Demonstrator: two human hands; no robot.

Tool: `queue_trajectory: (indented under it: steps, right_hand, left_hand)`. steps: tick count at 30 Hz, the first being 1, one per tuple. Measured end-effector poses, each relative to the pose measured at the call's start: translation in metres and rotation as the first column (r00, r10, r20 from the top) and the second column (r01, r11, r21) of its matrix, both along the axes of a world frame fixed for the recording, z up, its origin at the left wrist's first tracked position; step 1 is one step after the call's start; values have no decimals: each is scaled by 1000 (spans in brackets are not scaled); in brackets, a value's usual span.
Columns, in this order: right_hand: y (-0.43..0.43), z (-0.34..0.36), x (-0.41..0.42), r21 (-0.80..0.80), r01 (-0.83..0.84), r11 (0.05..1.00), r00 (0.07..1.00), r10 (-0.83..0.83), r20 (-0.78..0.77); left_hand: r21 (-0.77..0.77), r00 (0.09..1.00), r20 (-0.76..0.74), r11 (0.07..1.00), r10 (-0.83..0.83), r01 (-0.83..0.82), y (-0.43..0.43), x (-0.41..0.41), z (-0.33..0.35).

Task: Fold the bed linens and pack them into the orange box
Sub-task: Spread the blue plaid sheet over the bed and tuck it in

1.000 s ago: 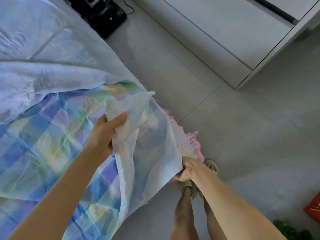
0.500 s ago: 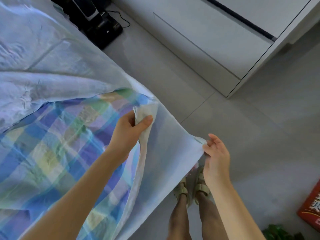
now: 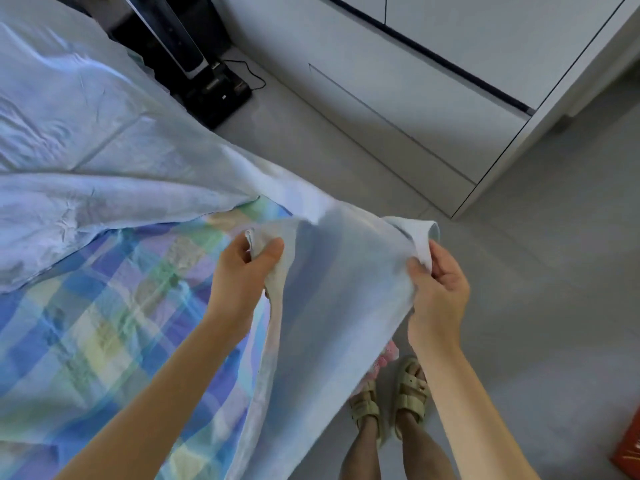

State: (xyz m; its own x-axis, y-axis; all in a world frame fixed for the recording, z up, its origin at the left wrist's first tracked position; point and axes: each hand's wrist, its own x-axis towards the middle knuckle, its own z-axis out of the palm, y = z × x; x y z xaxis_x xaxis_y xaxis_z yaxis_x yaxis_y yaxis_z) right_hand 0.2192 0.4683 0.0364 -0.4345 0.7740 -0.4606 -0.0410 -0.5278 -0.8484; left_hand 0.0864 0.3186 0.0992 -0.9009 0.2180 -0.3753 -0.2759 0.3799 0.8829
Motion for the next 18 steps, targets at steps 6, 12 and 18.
queue_trajectory:
  steps: [6, 12, 18]
  right_hand:
    - [-22, 29, 14, 27, -359, 933, 932, 360, -49]
    - [-56, 47, -9, 99, -670, 736, 737, 675, -34]
    - [-60, 59, -6, 295, -877, 380, 476, 772, 420]
  left_hand:
    - [-194, 992, -31, 974, -126, 118, 0, 1, 3]
    - [-231, 971, 126, 946, -201, 226, 9, 22, -7]
    - [-71, 918, 363, 978, -158, 196, -2, 17, 7]
